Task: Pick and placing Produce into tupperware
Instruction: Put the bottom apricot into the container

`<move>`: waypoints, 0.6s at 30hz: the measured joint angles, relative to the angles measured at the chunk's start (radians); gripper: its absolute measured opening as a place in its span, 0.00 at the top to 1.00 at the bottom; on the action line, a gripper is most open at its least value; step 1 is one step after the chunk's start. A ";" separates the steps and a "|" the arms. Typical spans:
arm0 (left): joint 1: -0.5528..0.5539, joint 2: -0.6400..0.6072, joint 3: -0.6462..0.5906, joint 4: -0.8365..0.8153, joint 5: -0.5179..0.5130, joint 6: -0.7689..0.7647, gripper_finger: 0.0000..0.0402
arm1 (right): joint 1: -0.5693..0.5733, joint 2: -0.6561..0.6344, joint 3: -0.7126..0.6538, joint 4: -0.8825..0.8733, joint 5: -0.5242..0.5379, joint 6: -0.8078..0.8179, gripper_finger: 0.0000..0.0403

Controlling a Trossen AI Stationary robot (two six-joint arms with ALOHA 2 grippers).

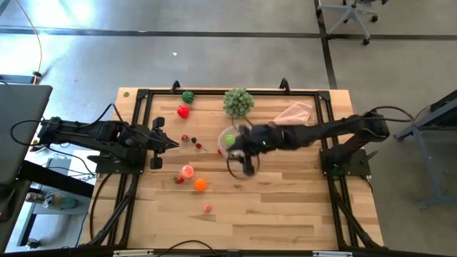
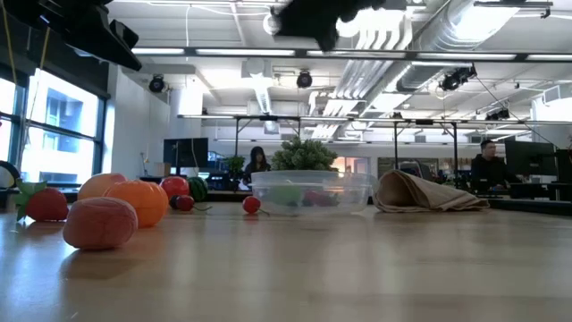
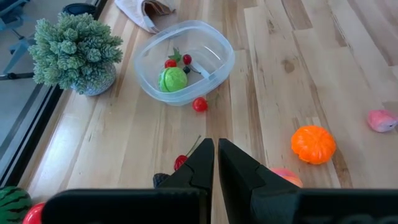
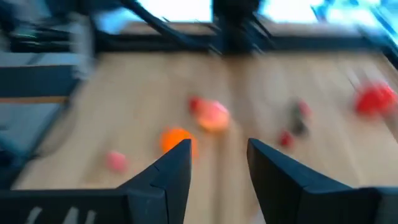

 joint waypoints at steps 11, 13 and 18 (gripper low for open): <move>0.000 0.000 0.000 0.000 0.000 0.000 0.96 | 0.355 0.004 0.087 -0.077 0.209 -0.040 0.63; 0.000 0.000 0.000 0.000 0.000 0.000 0.96 | 0.404 0.014 0.053 -0.061 0.275 -0.005 0.63; 0.000 0.000 0.000 0.000 0.000 0.000 0.96 | 0.475 0.102 -0.073 0.157 0.373 0.025 0.63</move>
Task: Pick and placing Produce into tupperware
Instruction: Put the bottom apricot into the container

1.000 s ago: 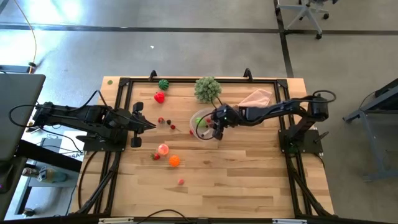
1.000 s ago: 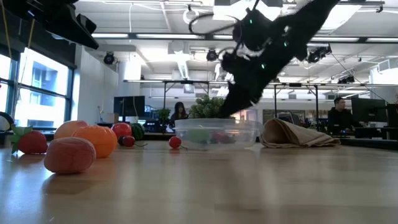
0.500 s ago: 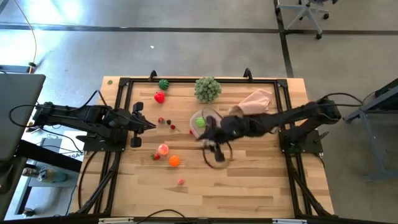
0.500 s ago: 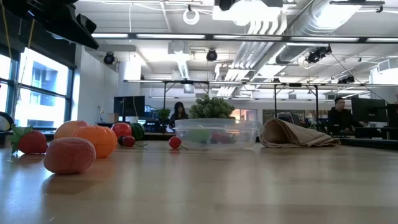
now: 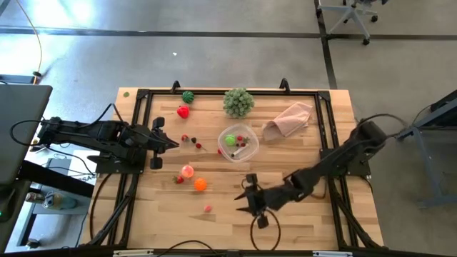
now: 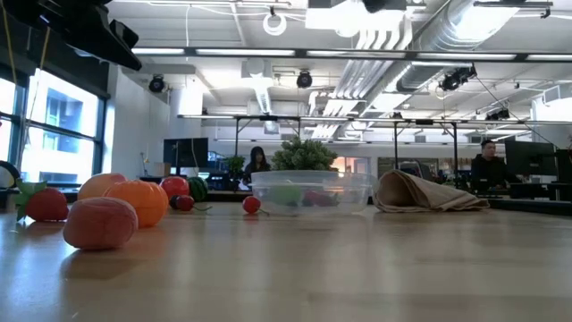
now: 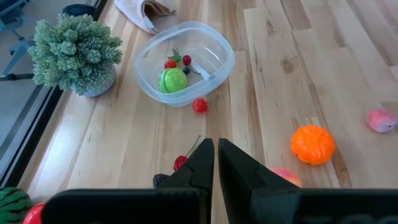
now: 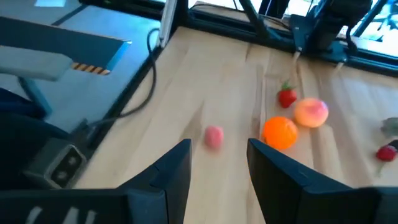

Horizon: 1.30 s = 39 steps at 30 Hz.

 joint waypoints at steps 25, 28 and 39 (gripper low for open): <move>0.000 0.000 0.000 -0.001 0.000 0.000 0.96 | -0.171 0.562 0.167 0.344 -0.263 0.108 0.54; 0.000 0.000 0.000 -0.001 0.000 0.000 0.96 | -0.171 0.592 0.192 0.337 -0.267 0.107 0.49; 0.000 0.000 0.000 -0.001 0.000 0.000 0.96 | -0.156 0.622 0.252 0.338 -0.223 0.030 0.45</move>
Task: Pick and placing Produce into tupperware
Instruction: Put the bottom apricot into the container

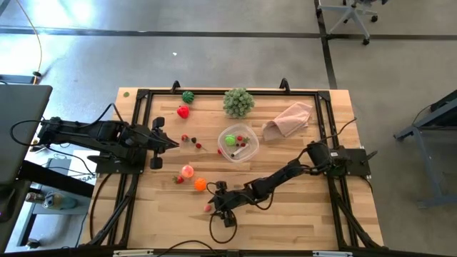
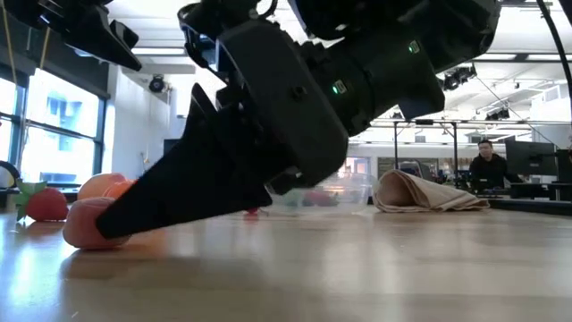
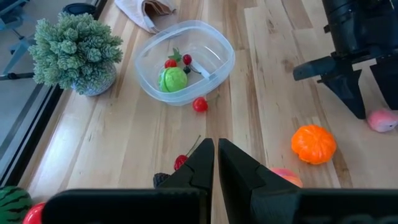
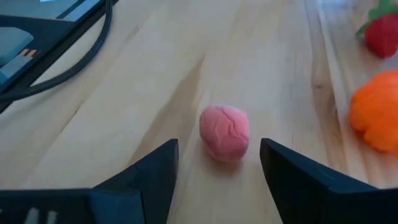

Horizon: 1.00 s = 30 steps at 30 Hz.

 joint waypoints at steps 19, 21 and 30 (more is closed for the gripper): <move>0.000 0.000 0.000 0.000 0.000 0.000 0.96 | -0.002 0.000 0.001 0.023 0.003 0.009 0.45; 0.000 0.000 0.000 0.000 0.000 0.000 0.96 | -0.004 0.000 0.001 0.026 -0.004 -0.004 0.45; 0.000 0.000 0.000 0.000 0.000 0.000 0.96 | -0.014 0.000 0.001 0.027 -0.019 -0.008 0.45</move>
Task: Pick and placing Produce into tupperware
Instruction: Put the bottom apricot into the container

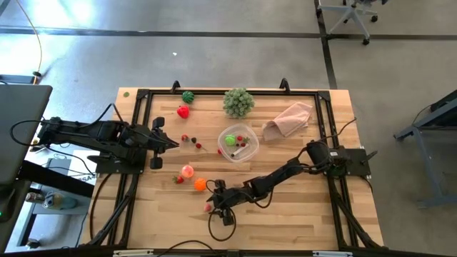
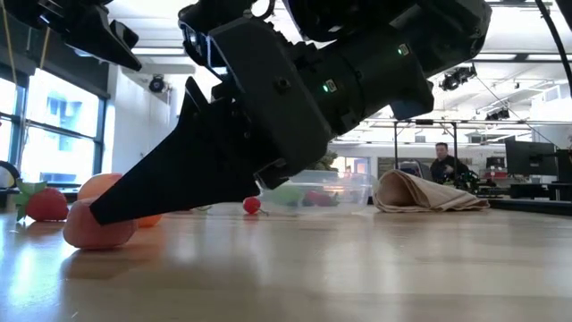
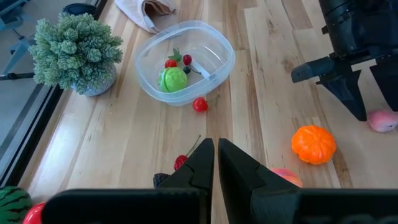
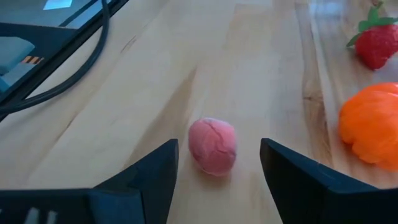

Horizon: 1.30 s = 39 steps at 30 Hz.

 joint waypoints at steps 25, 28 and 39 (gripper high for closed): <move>0.000 0.000 0.000 -0.002 0.000 0.000 0.96 | -0.005 0.085 0.139 -0.143 0.018 0.000 0.45; 0.000 0.000 0.000 -0.002 0.000 0.000 0.96 | -0.005 0.085 0.140 -0.149 0.017 0.000 0.45; 0.000 0.000 0.000 -0.002 0.000 0.000 0.96 | -0.004 0.085 0.140 -0.172 0.023 0.039 0.52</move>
